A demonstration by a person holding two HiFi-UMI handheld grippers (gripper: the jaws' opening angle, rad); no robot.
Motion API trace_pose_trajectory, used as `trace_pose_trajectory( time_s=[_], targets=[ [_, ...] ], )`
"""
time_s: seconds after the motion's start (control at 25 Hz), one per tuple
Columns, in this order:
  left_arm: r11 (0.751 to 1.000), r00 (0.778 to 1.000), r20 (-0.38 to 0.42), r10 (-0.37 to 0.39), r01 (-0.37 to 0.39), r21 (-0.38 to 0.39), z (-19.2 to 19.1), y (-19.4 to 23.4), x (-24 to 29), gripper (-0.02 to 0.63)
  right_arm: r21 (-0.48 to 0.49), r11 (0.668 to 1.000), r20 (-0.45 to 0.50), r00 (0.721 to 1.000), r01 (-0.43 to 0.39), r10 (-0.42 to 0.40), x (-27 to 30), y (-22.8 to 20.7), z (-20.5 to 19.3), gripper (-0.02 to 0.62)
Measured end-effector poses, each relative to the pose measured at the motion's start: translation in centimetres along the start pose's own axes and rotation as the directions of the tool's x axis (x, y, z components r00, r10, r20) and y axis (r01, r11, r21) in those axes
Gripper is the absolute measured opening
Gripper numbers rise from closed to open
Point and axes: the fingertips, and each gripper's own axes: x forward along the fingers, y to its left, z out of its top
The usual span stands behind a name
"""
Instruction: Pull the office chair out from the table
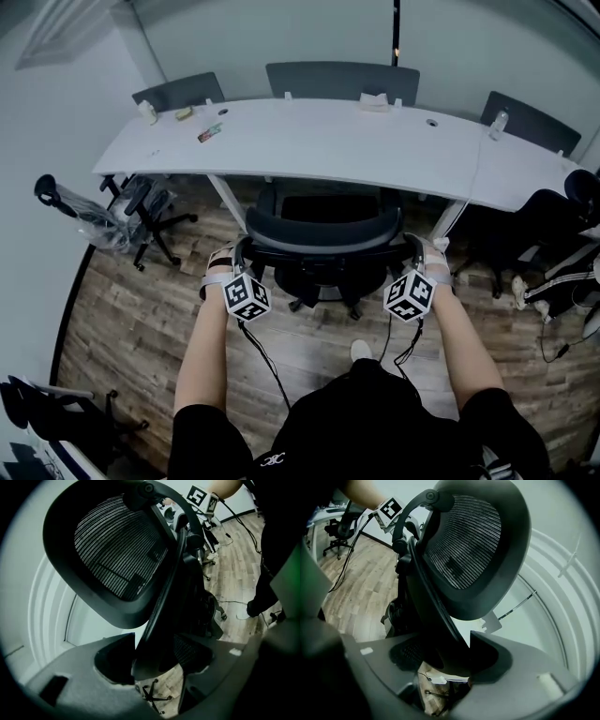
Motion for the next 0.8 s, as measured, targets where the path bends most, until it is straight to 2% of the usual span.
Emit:
trace_pose_trajectory(
  time_s=[0.8],
  targets=[
    [0.999,0.998,0.054,-0.039,0.037,0.037,-0.7,-6.5,-10.4,0.244,0.056,0.997,-0.086,0.995,0.052,-0.047,-12.4,7.3,-2.1,0.282]
  ],
)
